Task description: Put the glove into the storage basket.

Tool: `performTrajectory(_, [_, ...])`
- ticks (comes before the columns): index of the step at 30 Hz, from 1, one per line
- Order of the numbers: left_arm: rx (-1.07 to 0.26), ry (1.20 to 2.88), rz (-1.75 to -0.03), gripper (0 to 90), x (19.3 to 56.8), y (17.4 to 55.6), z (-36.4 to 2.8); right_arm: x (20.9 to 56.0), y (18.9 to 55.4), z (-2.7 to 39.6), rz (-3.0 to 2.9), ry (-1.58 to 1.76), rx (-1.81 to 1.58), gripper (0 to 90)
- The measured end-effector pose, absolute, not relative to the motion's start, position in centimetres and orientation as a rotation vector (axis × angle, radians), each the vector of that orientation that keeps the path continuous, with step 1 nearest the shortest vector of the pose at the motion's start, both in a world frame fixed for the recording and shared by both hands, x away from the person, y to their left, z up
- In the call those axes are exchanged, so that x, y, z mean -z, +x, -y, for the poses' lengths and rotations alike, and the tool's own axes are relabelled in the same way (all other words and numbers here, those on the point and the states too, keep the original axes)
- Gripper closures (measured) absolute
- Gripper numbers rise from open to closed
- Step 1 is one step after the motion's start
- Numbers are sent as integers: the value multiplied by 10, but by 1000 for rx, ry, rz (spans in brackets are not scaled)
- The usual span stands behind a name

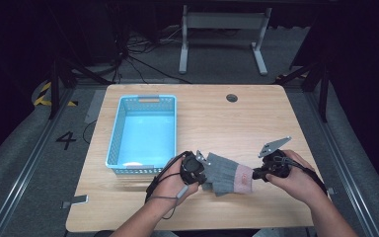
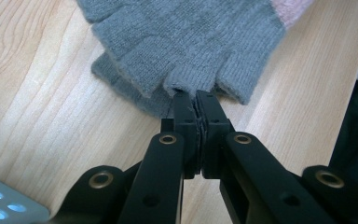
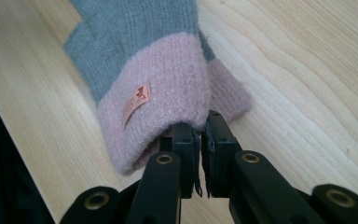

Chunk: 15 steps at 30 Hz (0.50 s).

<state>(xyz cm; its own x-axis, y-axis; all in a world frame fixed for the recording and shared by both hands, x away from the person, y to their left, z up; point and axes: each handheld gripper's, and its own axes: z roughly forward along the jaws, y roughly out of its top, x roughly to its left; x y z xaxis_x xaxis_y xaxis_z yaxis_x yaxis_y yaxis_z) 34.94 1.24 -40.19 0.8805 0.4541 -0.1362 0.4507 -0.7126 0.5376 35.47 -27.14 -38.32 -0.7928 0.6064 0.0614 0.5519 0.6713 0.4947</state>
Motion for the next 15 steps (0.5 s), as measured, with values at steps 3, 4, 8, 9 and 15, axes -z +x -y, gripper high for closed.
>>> performTrajectory(3, [1,2476,-641,882,401,347,-11,384,358,273,-2751,985,-779,849])
performTrajectory(4, [3,2479,-638,882,401,347,-10,384,358,273,-2742,995,-783,849])
performTrajectory(8, [18,2497,-632,882,402,346,-8,386,362,275,-2730,1016,-789,849])
performTrajectory(9, [18,2499,-630,882,403,346,-8,387,363,275,-2733,1021,-789,849])
performTrajectory(15, [39,2522,-621,882,405,345,-5,393,369,275,-2740,1040,-787,849])
